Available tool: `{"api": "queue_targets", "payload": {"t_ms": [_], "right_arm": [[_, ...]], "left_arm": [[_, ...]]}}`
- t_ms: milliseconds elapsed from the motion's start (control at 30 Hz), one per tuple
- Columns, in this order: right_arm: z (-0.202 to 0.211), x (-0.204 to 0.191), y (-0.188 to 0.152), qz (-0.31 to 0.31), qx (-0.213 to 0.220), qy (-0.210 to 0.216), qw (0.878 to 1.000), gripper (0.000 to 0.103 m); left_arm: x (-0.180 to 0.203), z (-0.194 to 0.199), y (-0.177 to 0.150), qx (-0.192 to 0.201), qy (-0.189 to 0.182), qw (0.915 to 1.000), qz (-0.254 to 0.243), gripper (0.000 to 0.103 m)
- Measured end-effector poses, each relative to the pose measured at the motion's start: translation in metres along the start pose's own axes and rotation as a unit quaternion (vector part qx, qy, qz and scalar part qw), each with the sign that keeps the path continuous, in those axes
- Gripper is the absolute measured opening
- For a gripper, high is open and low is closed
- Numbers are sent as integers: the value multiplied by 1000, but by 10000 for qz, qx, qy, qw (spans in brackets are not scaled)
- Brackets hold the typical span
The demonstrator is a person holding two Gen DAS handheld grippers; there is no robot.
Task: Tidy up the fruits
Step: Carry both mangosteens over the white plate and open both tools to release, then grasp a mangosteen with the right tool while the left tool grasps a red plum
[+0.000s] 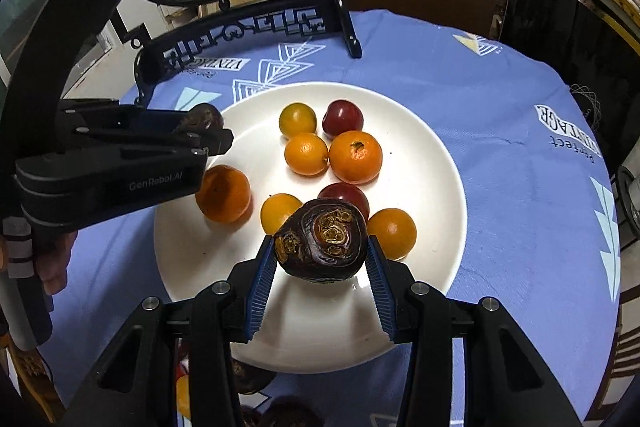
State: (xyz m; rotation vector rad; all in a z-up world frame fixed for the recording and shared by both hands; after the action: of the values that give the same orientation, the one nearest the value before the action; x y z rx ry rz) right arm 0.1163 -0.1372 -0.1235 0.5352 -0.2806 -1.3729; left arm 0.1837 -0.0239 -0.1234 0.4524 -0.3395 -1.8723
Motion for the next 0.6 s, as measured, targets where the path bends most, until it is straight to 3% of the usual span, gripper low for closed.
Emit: {"api": "queue_targets", "payload": {"t_ms": [67, 133, 400, 600], "right_arm": [[-2, 0, 0, 25, -25, 1, 10000, 52], [1, 1, 2, 51, 74, -62, 9999, 55], [44, 6, -1, 62, 542, 76, 9985, 62], [72, 17, -38, -51, 536, 167, 9984, 66]], "left_arm": [[0, -2, 1, 11, 70, 10000, -4, 59], [-1, 2, 3, 92, 134, 9999, 24, 65], [-17, 32, -10, 303, 131, 9993, 153, 66], [-24, 55, -50, 355, 103, 9993, 114, 71]]}}
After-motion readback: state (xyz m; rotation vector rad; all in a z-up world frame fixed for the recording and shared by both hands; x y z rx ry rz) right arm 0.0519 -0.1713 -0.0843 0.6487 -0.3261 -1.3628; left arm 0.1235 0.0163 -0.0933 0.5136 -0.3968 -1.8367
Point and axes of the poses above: each gripper's, at about its wrist camera, not at the fingertips, and z roughly against the way its jaws point, x to its right, y to its top, the point moved 4 cm from there along -z, roughly the way its jaws point, and after that the axes turned 5 degrees about -z, right-handed, at the moved point
